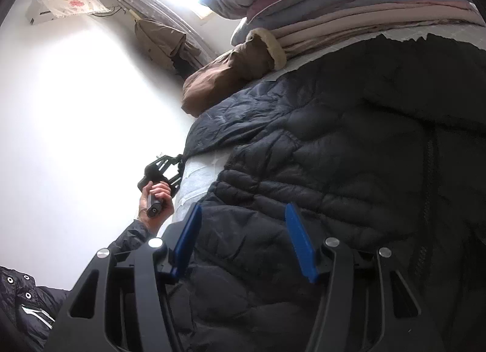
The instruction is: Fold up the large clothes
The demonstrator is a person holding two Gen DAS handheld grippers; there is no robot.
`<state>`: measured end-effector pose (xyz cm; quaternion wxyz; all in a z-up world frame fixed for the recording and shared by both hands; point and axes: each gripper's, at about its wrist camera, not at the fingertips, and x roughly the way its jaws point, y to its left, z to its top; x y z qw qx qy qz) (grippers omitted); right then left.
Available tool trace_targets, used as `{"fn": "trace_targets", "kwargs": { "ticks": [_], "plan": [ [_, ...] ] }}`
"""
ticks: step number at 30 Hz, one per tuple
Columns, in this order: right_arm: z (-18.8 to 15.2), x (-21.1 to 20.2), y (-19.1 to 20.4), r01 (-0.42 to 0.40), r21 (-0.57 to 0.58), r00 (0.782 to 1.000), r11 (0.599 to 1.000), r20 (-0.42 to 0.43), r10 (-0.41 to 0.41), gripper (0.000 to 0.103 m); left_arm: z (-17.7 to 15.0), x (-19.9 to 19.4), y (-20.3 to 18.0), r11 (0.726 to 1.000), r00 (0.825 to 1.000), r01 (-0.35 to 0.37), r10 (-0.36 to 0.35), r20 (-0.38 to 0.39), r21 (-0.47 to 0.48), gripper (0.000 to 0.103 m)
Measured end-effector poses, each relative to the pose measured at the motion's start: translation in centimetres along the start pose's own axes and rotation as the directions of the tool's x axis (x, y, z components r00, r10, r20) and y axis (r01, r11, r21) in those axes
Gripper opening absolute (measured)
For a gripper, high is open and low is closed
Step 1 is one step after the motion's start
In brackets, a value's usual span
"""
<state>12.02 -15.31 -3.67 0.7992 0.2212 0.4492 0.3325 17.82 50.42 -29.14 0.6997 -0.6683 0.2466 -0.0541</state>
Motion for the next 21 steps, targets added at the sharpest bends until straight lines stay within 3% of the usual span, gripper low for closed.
{"fn": "trace_targets", "kwargs": {
  "ticks": [5, 10, 15, 21],
  "plan": [
    [-0.5, -0.9, -0.9, 0.010, 0.023, 1.000, 1.000, 0.014, -0.011, 0.056, -0.3, -1.0, -2.9, 0.990, 0.996, -0.071, 0.065, 0.053, 0.119, 0.004],
    [-0.7, -2.6, -2.3, 0.035, 0.052, 0.998, 0.998, 0.053, -0.037, 0.056, -1.3, -2.2, -7.6, 0.955, 0.990, -0.125, 0.100, 0.104, 0.270, 0.004],
    [-0.9, -4.9, -3.8, 0.055, 0.093, 0.993, 0.994, 0.101, -0.064, 0.056, -3.8, -2.3, -14.4, 0.877, 0.987, -0.155, 0.118, 0.109, 0.455, 0.004],
    [-1.4, -8.1, -5.8, 0.059, 0.144, 0.983, 0.988, 0.162, -0.082, 0.056, -9.4, 0.4, -22.8, 0.769, 0.994, -0.106, 0.104, 0.040, 0.631, 0.004]
  ]
}}
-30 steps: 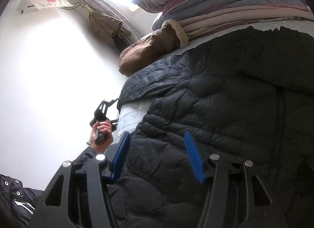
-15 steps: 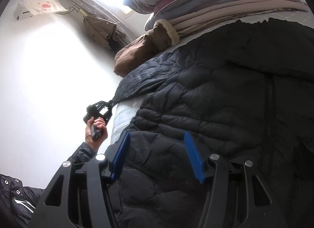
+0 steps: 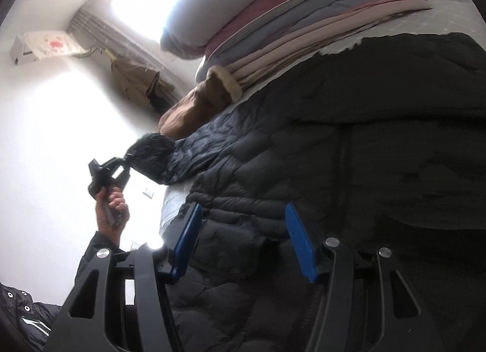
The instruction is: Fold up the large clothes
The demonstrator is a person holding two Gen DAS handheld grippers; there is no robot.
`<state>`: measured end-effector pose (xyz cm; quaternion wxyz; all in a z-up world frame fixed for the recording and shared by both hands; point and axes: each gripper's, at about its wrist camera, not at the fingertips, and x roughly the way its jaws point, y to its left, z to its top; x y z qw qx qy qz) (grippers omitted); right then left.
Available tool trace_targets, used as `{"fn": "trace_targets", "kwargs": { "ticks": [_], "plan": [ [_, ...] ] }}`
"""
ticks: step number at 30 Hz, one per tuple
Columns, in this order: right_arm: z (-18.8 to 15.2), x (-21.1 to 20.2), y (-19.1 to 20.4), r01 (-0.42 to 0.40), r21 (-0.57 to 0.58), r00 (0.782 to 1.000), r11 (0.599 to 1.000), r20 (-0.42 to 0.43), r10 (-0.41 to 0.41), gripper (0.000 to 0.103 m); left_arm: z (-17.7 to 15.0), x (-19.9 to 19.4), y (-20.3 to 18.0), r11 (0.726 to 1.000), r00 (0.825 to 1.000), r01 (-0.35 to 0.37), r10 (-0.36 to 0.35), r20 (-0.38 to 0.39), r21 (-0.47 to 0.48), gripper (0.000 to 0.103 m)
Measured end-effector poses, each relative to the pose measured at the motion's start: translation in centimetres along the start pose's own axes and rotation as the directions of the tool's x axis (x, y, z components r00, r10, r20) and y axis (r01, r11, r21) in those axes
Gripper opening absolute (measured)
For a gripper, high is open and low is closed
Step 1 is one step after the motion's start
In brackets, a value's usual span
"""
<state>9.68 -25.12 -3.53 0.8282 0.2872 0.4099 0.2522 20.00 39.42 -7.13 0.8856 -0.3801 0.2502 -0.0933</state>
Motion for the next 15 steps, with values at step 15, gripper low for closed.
{"fn": "trace_targets", "kwargs": {
  "ticks": [15],
  "plan": [
    [1.3, -8.5, -5.7, -0.003, 0.083, 0.989, 0.997, 0.151, -0.009, 0.056, -7.6, 10.6, -23.3, 0.940, 0.959, 0.209, -0.144, -0.242, 0.269, 0.004]
  ]
}}
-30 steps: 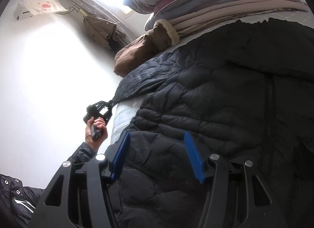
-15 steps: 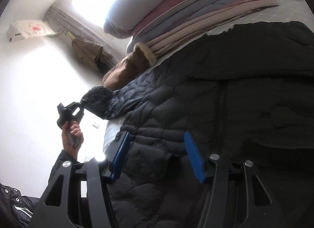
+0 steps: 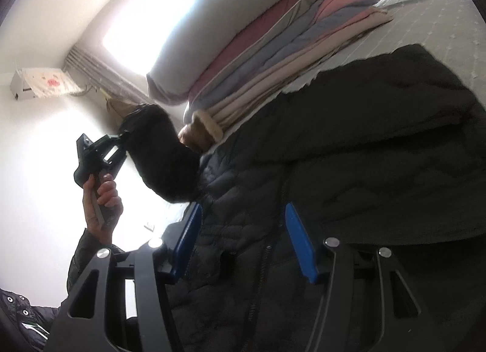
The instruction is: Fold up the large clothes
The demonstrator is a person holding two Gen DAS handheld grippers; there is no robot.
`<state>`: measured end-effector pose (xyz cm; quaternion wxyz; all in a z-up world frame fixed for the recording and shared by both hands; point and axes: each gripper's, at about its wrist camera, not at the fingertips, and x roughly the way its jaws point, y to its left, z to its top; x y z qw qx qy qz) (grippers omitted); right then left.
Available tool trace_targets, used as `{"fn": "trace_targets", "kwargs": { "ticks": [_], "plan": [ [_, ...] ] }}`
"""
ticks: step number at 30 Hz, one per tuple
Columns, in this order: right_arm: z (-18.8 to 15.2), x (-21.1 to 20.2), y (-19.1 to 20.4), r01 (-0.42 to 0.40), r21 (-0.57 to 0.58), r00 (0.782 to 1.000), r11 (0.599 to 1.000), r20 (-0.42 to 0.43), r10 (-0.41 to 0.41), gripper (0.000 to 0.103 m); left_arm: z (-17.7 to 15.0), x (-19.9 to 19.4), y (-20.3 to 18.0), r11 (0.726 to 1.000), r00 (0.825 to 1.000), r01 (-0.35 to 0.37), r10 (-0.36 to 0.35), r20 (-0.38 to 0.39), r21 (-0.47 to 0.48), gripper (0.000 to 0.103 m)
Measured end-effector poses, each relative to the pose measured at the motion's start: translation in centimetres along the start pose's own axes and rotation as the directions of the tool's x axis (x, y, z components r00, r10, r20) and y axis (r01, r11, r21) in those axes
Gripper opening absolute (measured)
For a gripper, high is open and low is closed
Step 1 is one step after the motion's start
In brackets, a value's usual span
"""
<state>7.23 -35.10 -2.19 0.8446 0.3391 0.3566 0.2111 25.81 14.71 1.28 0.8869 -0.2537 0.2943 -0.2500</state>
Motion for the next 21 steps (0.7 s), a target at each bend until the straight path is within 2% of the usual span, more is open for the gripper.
{"fn": "trace_targets", "kwargs": {
  "ticks": [4, 11, 16, 21],
  "plan": [
    [0.3, -1.8, -1.8, -0.005, 0.036, 0.999, 0.999, 0.040, 0.003, 0.056, -1.7, 4.3, -3.7, 0.999, 0.998, 0.033, -0.032, -0.051, 0.023, 0.004],
    [0.3, -3.7, -4.4, -0.036, 0.111, 0.995, 0.993, 0.101, 0.025, 0.056, -5.6, 10.9, -7.9, 0.996, 0.986, 0.069, -0.060, -0.154, 0.055, 0.004],
    [0.3, -4.3, -4.7, -0.059, 0.125, 0.991, 0.990, 0.124, 0.043, 0.056, -9.5, 15.4, -10.4, 0.990, 0.969, 0.052, -0.018, -0.248, 0.128, 0.004],
    [0.2, -4.1, -4.5, -0.067, 0.127, 0.991, 0.990, 0.125, 0.052, 0.056, -12.0, 18.1, -10.9, 0.981, 0.953, 0.029, 0.031, -0.301, 0.194, 0.004]
  ]
}}
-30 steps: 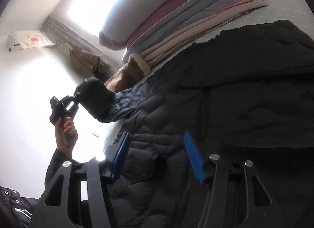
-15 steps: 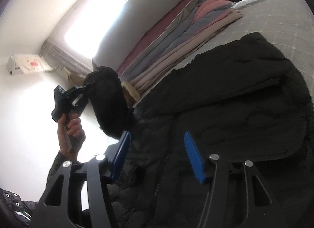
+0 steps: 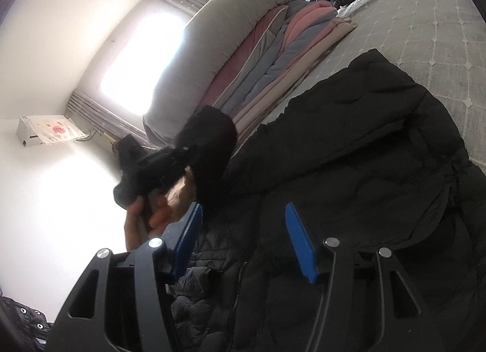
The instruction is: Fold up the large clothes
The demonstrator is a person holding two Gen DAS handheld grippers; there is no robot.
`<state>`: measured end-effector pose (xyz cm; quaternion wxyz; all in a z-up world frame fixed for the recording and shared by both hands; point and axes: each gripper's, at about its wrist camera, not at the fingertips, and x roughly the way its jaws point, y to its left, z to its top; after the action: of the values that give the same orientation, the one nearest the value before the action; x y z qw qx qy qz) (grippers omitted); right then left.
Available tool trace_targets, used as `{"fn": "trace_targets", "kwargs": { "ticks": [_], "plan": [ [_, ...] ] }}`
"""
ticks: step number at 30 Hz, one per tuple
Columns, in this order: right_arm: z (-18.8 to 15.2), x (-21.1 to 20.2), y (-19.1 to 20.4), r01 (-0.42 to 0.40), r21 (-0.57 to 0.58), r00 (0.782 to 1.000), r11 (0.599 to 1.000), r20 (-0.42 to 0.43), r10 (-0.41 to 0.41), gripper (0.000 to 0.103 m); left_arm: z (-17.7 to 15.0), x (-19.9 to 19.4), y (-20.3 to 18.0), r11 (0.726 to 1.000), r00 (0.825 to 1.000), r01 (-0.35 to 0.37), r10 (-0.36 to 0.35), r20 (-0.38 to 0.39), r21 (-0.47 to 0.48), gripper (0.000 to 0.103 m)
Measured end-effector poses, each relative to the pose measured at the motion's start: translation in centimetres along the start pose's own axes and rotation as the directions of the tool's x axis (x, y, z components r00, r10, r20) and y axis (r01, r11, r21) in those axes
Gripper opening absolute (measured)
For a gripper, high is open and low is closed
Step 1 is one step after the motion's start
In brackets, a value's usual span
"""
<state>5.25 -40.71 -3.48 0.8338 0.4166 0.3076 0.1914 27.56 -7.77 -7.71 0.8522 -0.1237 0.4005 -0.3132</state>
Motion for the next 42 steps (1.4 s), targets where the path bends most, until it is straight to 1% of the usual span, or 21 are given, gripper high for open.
{"fn": "trace_targets", "kwargs": {
  "ticks": [5, 8, 11, 12, 14, 16, 17, 18, 19, 20, 21, 23, 26, 28, 30, 33, 34, 36, 38, 40, 42],
  "plan": [
    [-0.1, 0.0, -0.2, -0.001, -0.002, 1.000, 1.000, -0.006, 0.001, 0.056, -0.6, 2.0, -0.3, 0.998, 0.998, -0.049, 0.050, -0.041, 0.038, 0.004],
    [0.0, 0.2, -0.4, -0.001, -0.001, 1.000, 1.000, -0.009, 0.001, 0.056, -1.0, 3.6, -0.8, 0.992, 0.992, -0.100, 0.105, -0.072, 0.076, 0.004],
    [0.1, 0.2, -0.4, -0.004, 0.002, 1.000, 1.000, -0.007, 0.004, 0.056, -1.7, 5.4, -1.0, 0.983, 0.979, -0.152, 0.165, -0.120, 0.107, 0.004],
    [0.1, 0.1, -0.5, -0.006, 0.003, 1.000, 1.000, -0.005, 0.006, 0.056, -2.0, 6.3, -1.2, 0.978, 0.971, -0.170, 0.186, -0.147, 0.118, 0.005],
    [0.2, 0.1, -0.5, -0.009, 0.005, 1.000, 1.000, -0.001, 0.009, 0.056, -2.6, 7.5, -1.5, 0.972, 0.958, -0.191, 0.214, -0.189, 0.135, 0.010],
    [0.3, -0.1, -0.6, -0.012, 0.008, 1.000, 1.000, 0.004, 0.012, 0.056, -3.3, 8.7, -2.1, 0.964, 0.942, -0.210, 0.245, -0.230, 0.164, 0.023],
    [0.2, -0.1, -0.7, -0.013, 0.009, 1.000, 1.000, 0.005, 0.013, 0.056, -3.7, 9.1, -2.3, 0.959, 0.936, -0.218, 0.258, -0.239, 0.183, 0.027],
    [0.3, -0.2, -0.8, -0.013, 0.011, 1.000, 1.000, 0.008, 0.013, 0.056, -4.0, 9.5, -2.8, 0.953, 0.930, -0.223, 0.271, -0.249, 0.205, 0.037],
    [0.3, -0.4, -0.8, -0.013, 0.012, 1.000, 1.000, 0.014, 0.013, 0.056, -4.3, 9.9, -3.1, 0.947, 0.925, -0.229, 0.284, -0.251, 0.227, 0.042],
    [0.3, -0.5, -0.8, -0.013, 0.011, 1.000, 1.000, 0.019, 0.013, 0.056, -4.6, 9.9, -3.7, 0.938, 0.922, -0.234, 0.297, -0.247, 0.256, 0.044],
    [0.3, -0.7, -0.8, -0.009, 0.007, 1.000, 1.000, 0.027, 0.009, 0.056, -4.8, 9.8, -4.1, 0.933, 0.921, -0.234, 0.303, -0.245, 0.274, 0.045],
    [0.2, -1.1, -0.6, 0.002, -0.004, 0.999, 1.000, 0.041, -0.001, 0.056, -4.8, 9.3, -4.9, 0.930, 0.925, -0.228, 0.299, -0.234, 0.288, 0.046],
    [0.3, -1.5, -0.1, 0.023, -0.028, 0.997, 0.999, 0.069, -0.021, 0.056, -4.1, 7.4, -5.5, 0.937, 0.941, -0.207, 0.269, -0.204, 0.281, 0.047],
    [0.7, -1.7, 0.3, 0.022, -0.034, 0.996, 0.999, 0.084, -0.019, 0.057, -3.5, 5.5, -5.9, 0.941, 0.952, -0.184, 0.243, -0.186, 0.284, 0.052],
    [1.4, -1.3, 1.2, 0.029, -0.051, 0.996, 0.998, 0.083, -0.025, 0.057, -3.0, 4.0, -6.0, 0.943, 0.959, -0.170, 0.225, -0.172, 0.286, 0.053],
    [3.1, 1.3, 3.5, 0.045, -0.106, 0.999, 0.993, 0.030, -0.042, 0.061, -2.2, 0.7, -4.9, 0.953, 0.968, -0.167, 0.206, -0.140, 0.251, 0.056],
    [3.8, 3.3, 4.8, 0.062, -0.154, 0.998, 0.986, -0.005, -0.063, 0.061, -2.0, -0.7, -3.8, 0.961, 0.971, -0.176, 0.205, -0.124, 0.214, 0.059],
    [4.7, 6.8, 6.3, 0.067, -0.215, 0.995, 0.974, -0.064, -0.082, 0.061, -1.8, -2.3, -1.1, 0.973, 0.972, -0.190, 0.205, -0.113, 0.129, 0.061],
    [5.4, 10.8, 7.1, 0.089, -0.262, 0.984, 0.961, -0.126, -0.125, 0.061, -1.9, -3.4, 2.1, 0.977, 0.970, -0.211, 0.213, -0.119, 0.033, 0.062],
    [5.7, 14.8, 6.9, 0.099, -0.271, 0.969, 0.957, -0.195, -0.155, 0.061, -2.4, -4.0, 5.9, 0.968, 0.963, -0.241, 0.231, -0.141, -0.063, 0.062],
    [5.7, 17.4, 6.1, 0.111, -0.263, 0.953, 0.958, -0.244, -0.178, 0.061, -2.9, -4.5, 8.4, 0.959, 0.960, -0.257, 0.238, -0.149, -0.119, 0.062]
  ]
}}
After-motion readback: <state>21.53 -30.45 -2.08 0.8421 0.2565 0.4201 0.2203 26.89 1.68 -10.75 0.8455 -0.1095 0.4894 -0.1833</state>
